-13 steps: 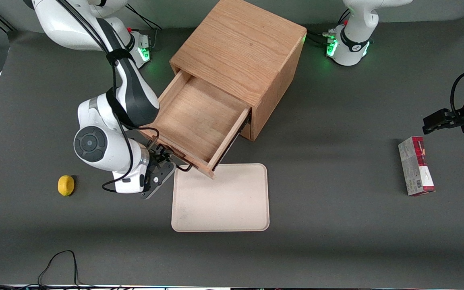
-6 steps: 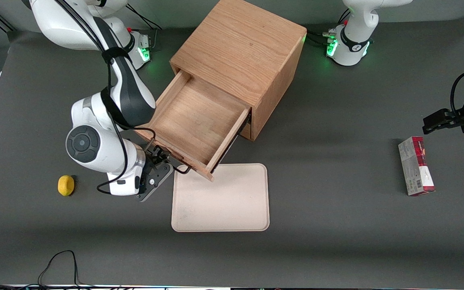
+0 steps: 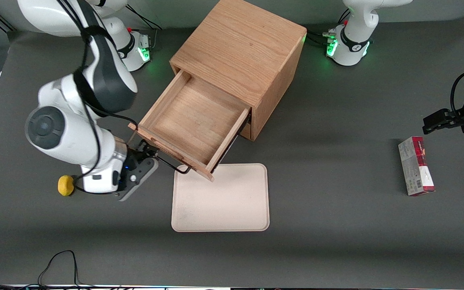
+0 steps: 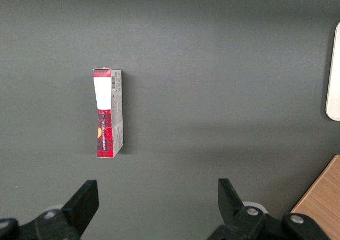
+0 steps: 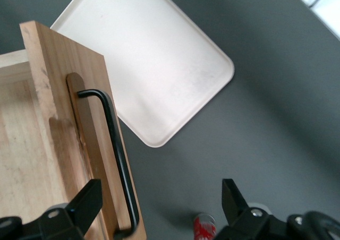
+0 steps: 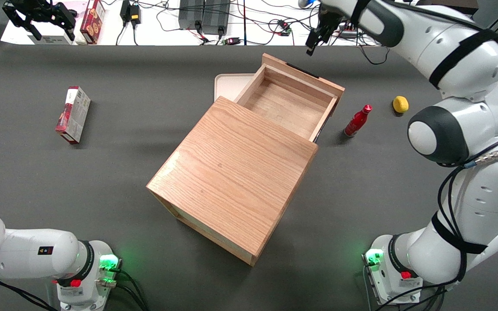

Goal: Open upper drawer

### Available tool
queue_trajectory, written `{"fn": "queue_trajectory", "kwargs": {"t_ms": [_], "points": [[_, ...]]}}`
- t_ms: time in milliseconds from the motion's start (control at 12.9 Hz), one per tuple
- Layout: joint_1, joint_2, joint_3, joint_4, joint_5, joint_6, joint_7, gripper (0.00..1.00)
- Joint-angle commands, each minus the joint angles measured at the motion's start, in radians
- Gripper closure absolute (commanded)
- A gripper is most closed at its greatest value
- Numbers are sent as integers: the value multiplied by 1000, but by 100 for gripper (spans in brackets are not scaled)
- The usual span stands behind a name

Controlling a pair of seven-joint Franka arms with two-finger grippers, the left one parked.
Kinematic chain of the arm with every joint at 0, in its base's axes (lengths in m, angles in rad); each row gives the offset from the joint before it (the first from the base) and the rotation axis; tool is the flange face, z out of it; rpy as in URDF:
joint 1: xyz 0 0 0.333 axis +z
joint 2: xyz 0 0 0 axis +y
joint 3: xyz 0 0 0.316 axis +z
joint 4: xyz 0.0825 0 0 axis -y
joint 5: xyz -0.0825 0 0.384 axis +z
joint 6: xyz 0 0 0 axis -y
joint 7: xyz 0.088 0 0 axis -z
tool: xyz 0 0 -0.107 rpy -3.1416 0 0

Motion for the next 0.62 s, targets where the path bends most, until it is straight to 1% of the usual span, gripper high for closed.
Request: {"fn": "queue_trajectory", "kwargs": {"t_ms": [0,387,542], "points": [[-10,-80,-31,9,-19,-67,100,0],[-7,-157,-176,6,-20,-180,350,0],[-4,-176,-227,2,-22,-214,381,0]]}}
